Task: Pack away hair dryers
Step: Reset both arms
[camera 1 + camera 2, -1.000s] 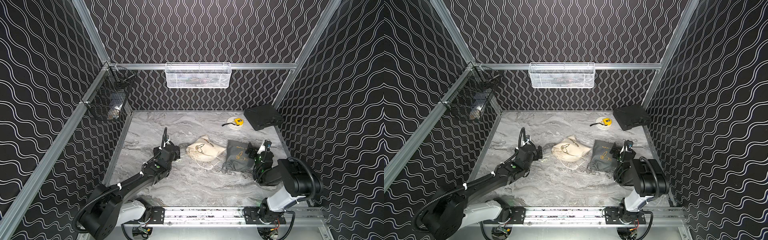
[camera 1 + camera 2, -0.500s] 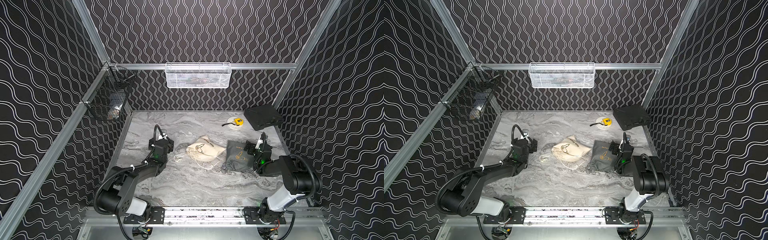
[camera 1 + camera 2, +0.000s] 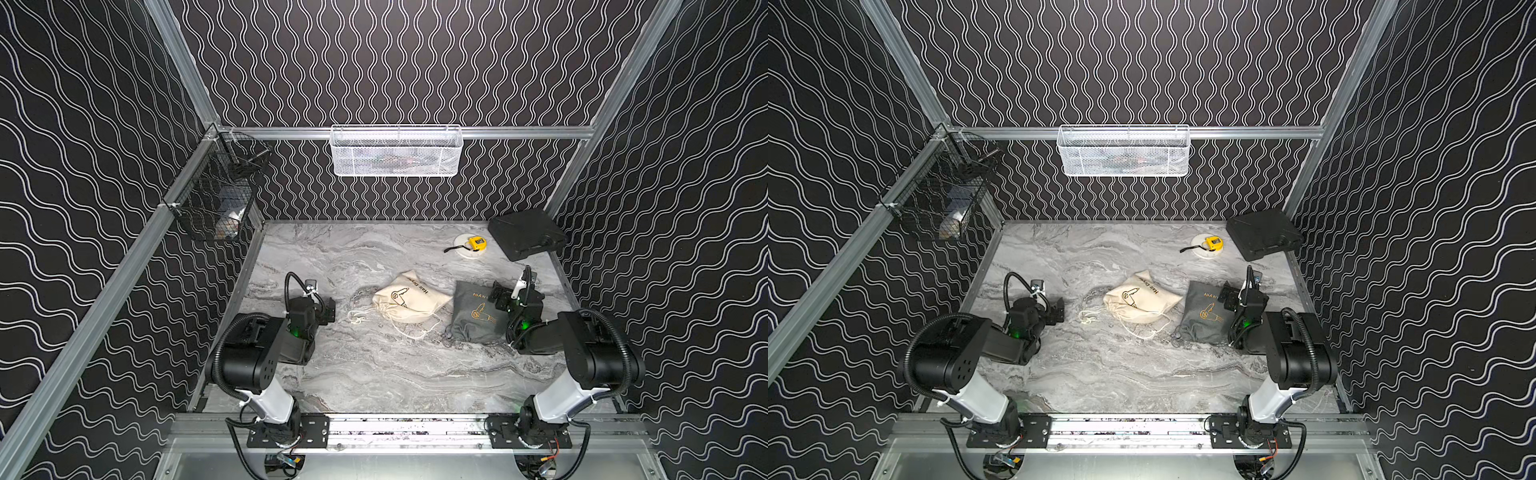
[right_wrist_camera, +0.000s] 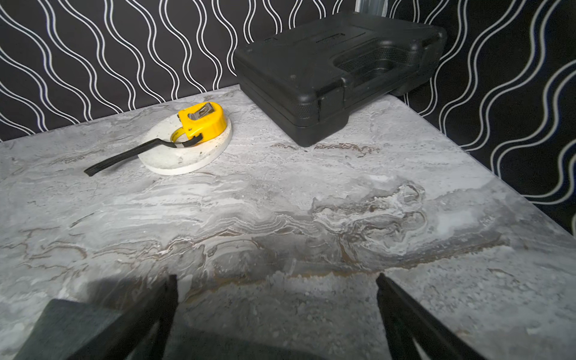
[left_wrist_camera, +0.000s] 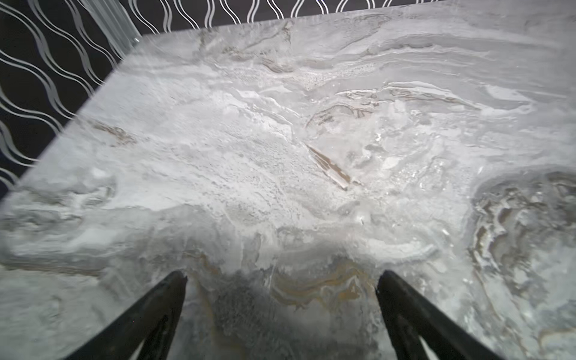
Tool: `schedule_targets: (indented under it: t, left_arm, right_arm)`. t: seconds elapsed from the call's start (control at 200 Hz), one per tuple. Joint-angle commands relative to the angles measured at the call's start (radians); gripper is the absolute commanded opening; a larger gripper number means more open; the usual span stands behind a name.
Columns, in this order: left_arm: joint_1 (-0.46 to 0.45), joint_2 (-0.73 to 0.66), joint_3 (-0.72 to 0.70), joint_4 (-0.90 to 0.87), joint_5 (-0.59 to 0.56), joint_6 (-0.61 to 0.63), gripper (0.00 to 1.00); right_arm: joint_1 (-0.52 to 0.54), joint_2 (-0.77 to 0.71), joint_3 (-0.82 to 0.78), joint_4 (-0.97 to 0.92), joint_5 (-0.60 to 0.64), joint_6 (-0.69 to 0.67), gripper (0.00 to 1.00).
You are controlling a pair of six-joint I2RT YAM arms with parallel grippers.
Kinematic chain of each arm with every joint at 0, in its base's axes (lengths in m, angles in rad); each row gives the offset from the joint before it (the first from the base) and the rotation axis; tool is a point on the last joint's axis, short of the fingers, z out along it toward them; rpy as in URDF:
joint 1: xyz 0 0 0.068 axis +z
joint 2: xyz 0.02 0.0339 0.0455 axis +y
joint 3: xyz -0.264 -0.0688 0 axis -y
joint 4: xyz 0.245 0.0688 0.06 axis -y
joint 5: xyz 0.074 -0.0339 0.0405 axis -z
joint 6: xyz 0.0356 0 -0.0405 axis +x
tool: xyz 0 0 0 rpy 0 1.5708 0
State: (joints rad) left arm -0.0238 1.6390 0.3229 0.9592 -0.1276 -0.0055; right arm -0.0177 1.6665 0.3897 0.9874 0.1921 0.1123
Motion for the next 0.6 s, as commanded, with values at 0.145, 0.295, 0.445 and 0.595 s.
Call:
schedule_targets:
  t: [0.145,0.295,0.445,0.595]
  left_arm:
    - [0.012,0.014,0.052,0.049,0.115,0.006,0.99]
    - [-0.005,0.019,0.059,0.046,0.080,0.012,0.99]
    - [-0.010,0.019,0.059,0.048,0.072,0.014,0.99]
    - [-0.020,0.019,0.060,0.046,0.054,0.019,0.99]
  right_arm:
    - [0.002,0.000,0.005,0.010,0.032,0.000,1.00]
    - [0.002,0.001,0.005,0.010,0.032,-0.003,1.00]
    - [0.002,0.001,0.005,0.011,0.031,-0.003,1.00]
    - [0.002,0.001,0.005,0.011,0.032,-0.003,1.00]
